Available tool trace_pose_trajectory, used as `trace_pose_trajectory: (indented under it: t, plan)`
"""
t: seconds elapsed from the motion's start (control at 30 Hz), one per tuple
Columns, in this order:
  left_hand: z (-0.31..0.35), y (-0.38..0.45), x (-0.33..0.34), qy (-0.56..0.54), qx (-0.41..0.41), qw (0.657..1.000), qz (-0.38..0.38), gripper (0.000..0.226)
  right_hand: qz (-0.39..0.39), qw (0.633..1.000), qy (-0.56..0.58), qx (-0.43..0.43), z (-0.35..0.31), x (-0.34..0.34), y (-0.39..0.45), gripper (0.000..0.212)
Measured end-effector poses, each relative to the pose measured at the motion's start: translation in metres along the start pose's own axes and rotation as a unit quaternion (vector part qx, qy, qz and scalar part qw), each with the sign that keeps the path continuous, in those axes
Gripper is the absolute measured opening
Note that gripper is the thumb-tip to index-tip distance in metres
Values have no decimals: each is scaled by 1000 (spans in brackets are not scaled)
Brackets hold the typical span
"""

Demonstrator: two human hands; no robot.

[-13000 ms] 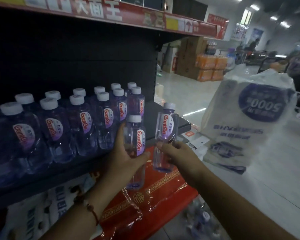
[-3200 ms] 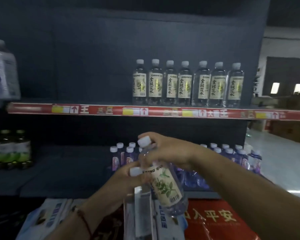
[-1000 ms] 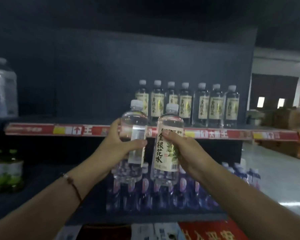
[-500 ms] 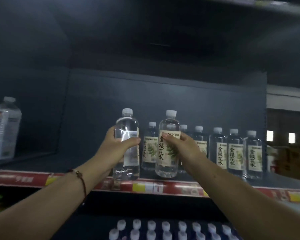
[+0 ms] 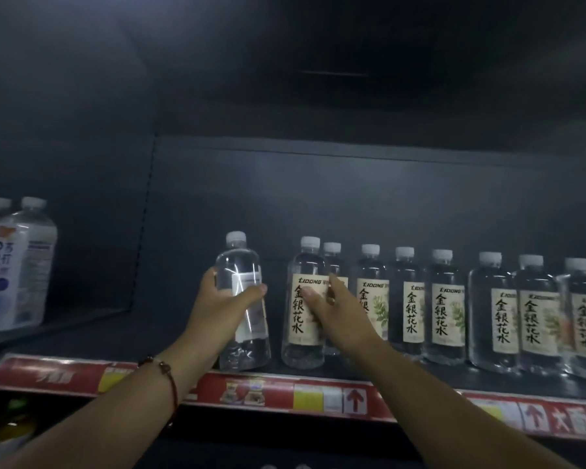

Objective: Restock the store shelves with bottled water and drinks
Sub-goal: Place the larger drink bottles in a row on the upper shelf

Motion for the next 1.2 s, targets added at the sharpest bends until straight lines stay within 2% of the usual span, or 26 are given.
trace_pose_trajectory:
  t: [0.13,0.27,0.37,0.43,0.53,0.67,0.77,0.83,0.93,1.03,1.07,1.13,1.2]
  plan:
    - [-1,4,0,-15,1,1000,24,52,-40,999,-26,3,14,12,-6,56]
    - [-4,4,0,-19,5,1000,17,52,-8,996,-90,-5,28,12,-10,58]
    - [-3,5,1,-18,13,1000,16,54,-33,997,-67,11,27,14,-11,49]
    - [-2,4,3,-14,22,1000,10,59,-16,997,-73,19,28,20,-13,55]
    - [-2,2,6,-2,48,999,-2,68,55,991,-118,19,29,37,-16,83]
    - [-3,-5,11,54,102,993,-16,83,108,967,-230,3,19,47,-20,90]
    - [-8,-7,11,91,153,984,-29,85,132,954,-269,-2,18,49,-22,92]
    - [-13,-4,11,112,165,979,-32,88,126,949,-289,-11,18,50,-26,97]
    - [-15,4,8,201,173,964,-31,96,112,949,-293,-16,20,47,-31,100]
    - [-19,12,1,246,171,951,-82,104,104,955,-276,-9,23,44,-30,96]
    - [-20,15,-3,238,166,952,-100,98,105,957,-270,-9,22,43,-30,93]
    - [-19,20,-13,222,162,955,-111,73,101,958,-267,-8,21,43,-29,90]
    - [-22,26,-18,223,148,958,-104,63,98,958,-270,-7,22,43,-29,93]
Point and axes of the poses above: each hand's wrist, its own y-axis towards the middle knuckle, its own x-axis out of the palm, z = x × y, the point moved 4 cm from there along y, towards the middle knuckle, and after that the axes turned 15 degrees about z, right-handed, at the moved point
